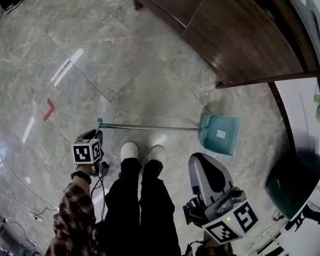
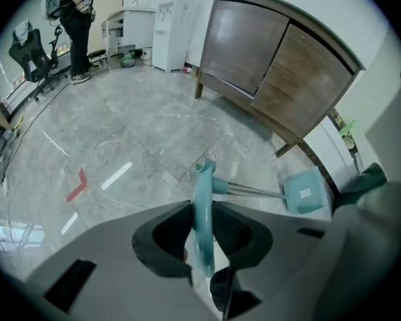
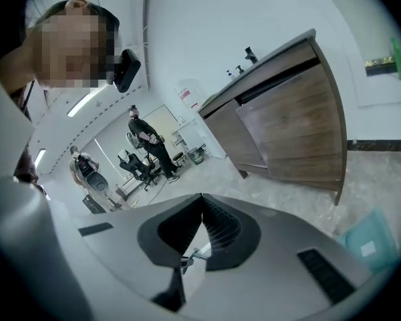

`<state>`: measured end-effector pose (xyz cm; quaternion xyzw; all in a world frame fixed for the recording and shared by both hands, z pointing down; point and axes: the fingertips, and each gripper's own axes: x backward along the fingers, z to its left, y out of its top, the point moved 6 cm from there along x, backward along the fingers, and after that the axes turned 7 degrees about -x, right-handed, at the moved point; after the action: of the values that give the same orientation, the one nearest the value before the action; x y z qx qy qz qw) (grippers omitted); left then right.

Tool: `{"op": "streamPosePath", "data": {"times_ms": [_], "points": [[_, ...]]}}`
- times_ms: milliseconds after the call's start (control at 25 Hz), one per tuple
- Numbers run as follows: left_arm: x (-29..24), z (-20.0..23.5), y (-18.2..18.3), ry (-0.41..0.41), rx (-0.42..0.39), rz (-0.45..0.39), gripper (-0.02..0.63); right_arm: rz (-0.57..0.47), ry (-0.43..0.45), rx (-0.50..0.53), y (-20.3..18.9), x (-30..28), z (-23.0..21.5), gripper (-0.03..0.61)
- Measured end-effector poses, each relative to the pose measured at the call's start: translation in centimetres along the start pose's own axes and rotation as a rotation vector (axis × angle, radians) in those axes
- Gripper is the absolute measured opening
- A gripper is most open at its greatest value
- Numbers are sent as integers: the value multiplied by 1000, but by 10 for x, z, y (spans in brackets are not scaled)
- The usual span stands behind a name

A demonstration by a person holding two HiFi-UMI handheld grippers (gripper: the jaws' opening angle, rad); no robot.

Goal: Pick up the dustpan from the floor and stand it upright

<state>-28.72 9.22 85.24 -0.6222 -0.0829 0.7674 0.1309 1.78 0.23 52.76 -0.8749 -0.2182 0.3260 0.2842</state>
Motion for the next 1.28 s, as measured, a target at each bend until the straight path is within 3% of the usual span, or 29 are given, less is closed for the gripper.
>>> {"op": "streamPosePath", "data": {"times_ms": [560, 840, 1080, 1280], "points": [[190, -112, 87, -131, -69, -41, 121, -130, -63, 14, 150, 115, 109, 12], [239, -198, 114, -217, -192, -65, 132, -187, -74, 15, 176, 170, 133, 12], [264, -287, 128, -312, -303, -66, 132, -216, -97, 13, 185, 219, 118, 12], [278, -352, 134, -388, -315, -75, 130, -283, -126, -3, 195, 263, 100, 12]]}}
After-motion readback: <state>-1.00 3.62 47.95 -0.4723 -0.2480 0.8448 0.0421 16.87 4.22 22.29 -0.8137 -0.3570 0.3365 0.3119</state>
